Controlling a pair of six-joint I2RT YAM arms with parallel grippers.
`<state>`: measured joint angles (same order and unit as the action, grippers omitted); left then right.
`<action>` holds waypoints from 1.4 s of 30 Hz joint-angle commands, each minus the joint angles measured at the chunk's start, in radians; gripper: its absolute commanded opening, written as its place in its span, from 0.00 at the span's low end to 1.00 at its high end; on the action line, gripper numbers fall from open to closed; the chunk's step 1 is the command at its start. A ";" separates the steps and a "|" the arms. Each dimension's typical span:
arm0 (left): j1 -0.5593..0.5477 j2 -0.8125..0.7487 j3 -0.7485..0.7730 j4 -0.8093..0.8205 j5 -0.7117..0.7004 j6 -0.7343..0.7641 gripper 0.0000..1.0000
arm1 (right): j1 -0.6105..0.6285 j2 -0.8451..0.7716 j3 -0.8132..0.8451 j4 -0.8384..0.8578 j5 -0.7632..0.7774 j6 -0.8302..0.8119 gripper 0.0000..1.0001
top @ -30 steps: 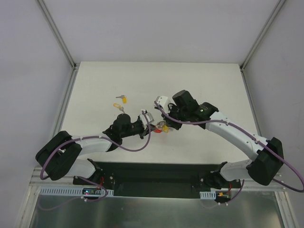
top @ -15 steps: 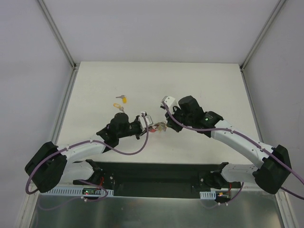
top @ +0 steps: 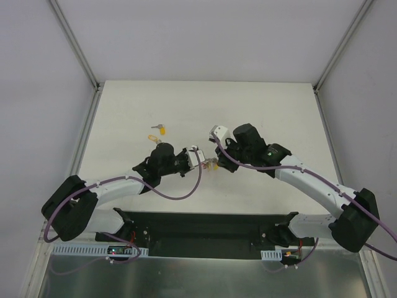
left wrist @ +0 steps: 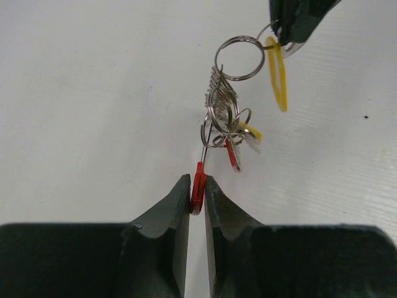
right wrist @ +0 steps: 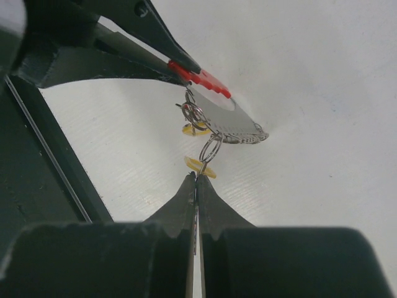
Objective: Put the keys on the keyring
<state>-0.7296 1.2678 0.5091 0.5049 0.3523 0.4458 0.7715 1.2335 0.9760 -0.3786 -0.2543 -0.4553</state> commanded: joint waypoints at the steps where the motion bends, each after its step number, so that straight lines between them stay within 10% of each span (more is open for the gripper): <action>1: 0.015 0.050 0.042 0.106 -0.095 0.062 0.12 | 0.005 0.021 0.069 -0.092 -0.063 -0.034 0.01; 18: 0.013 -0.146 -0.152 0.228 0.042 -0.130 0.53 | 0.041 0.073 0.076 -0.161 -0.065 -0.063 0.01; 42: 0.013 0.166 0.055 0.326 0.530 -0.173 0.60 | 0.058 0.015 0.017 -0.180 -0.098 -0.114 0.01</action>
<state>-0.7246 1.4017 0.5220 0.7326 0.7742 0.2974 0.8211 1.2934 1.0019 -0.5499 -0.3218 -0.5434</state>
